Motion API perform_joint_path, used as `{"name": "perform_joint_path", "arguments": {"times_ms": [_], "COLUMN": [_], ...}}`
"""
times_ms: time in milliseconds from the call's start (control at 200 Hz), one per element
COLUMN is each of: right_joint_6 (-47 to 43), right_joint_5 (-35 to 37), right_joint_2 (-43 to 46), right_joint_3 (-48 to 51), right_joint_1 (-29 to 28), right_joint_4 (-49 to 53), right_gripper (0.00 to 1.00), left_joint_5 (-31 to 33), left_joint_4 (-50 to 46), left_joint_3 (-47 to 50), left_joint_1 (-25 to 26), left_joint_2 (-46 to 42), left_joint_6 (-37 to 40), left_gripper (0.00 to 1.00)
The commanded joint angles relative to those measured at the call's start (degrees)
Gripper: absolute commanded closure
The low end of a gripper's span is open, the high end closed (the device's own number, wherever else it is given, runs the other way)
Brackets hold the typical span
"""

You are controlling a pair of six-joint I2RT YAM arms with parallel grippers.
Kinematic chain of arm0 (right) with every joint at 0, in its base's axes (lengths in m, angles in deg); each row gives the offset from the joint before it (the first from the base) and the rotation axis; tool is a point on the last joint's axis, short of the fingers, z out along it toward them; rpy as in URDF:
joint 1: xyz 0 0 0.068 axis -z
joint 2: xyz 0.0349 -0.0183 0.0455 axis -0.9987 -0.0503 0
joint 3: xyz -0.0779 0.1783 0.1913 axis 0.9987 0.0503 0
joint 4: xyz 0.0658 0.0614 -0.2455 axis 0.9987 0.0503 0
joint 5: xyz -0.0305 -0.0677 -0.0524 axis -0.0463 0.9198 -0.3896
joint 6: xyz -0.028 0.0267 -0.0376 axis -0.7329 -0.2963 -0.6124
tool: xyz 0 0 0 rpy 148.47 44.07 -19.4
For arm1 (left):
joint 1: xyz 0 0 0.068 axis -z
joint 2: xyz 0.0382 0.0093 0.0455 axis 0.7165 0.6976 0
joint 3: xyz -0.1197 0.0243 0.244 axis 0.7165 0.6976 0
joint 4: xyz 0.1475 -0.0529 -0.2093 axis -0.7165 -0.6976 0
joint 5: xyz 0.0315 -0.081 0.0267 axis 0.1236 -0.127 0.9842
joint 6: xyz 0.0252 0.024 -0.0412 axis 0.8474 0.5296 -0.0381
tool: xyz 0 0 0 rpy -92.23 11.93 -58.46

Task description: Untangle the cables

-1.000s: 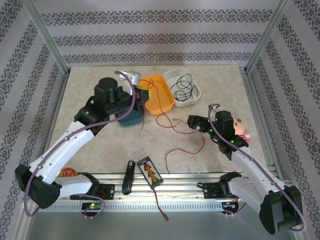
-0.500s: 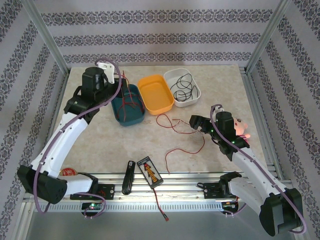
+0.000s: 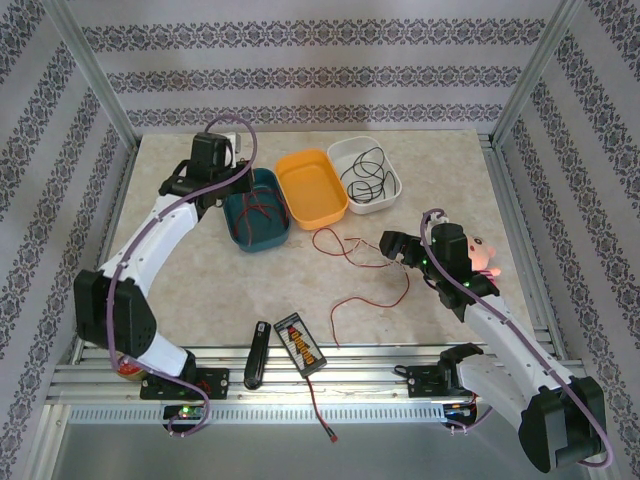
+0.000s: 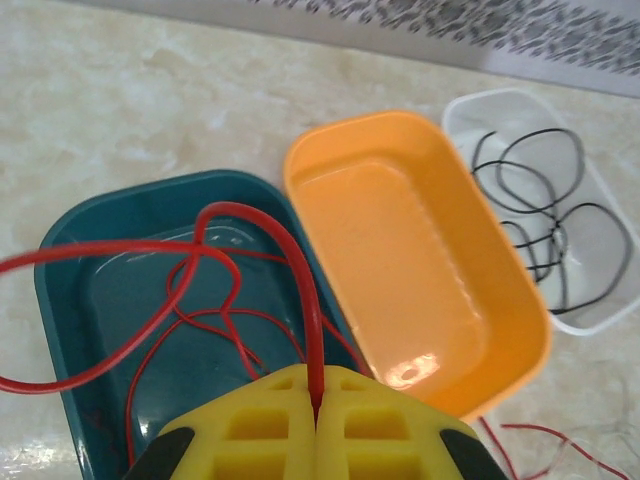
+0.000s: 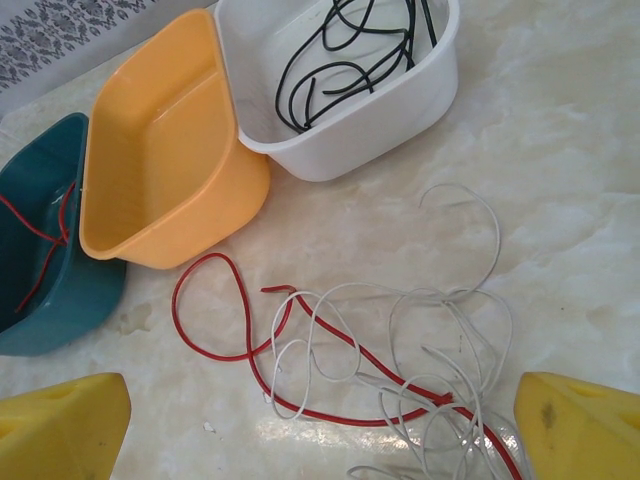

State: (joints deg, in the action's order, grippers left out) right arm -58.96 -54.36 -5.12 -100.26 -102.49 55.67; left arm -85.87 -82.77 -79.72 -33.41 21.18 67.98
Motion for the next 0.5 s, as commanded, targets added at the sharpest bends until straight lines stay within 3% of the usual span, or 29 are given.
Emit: {"name": "perform_joint_path", "arguments": {"times_ms": [0,200,495], "right_joint_6": [0.87,4.24,3.91], "right_joint_5": [1.70,-0.33,-2.51], "right_joint_2": [0.27,2.56,-0.09], "right_joint_3": [-1.82,1.31,0.73], "right_joint_1": [0.86,2.06,2.71], "right_joint_4": [0.95,-3.27,-2.89], "right_gripper": [0.02,0.02,0.02], "left_joint_5": [3.55,5.81,8.10], "left_joint_4": [4.25,11.31,12.58], "left_joint_3": [-1.53,-0.31,-2.91], "left_joint_1": [-0.54,-0.11,0.40], "left_joint_2": [3.07,9.04,15.84], "left_joint_6": [-3.51,-4.29,-3.19], "left_gripper": [1.00,1.00,1.00]}}
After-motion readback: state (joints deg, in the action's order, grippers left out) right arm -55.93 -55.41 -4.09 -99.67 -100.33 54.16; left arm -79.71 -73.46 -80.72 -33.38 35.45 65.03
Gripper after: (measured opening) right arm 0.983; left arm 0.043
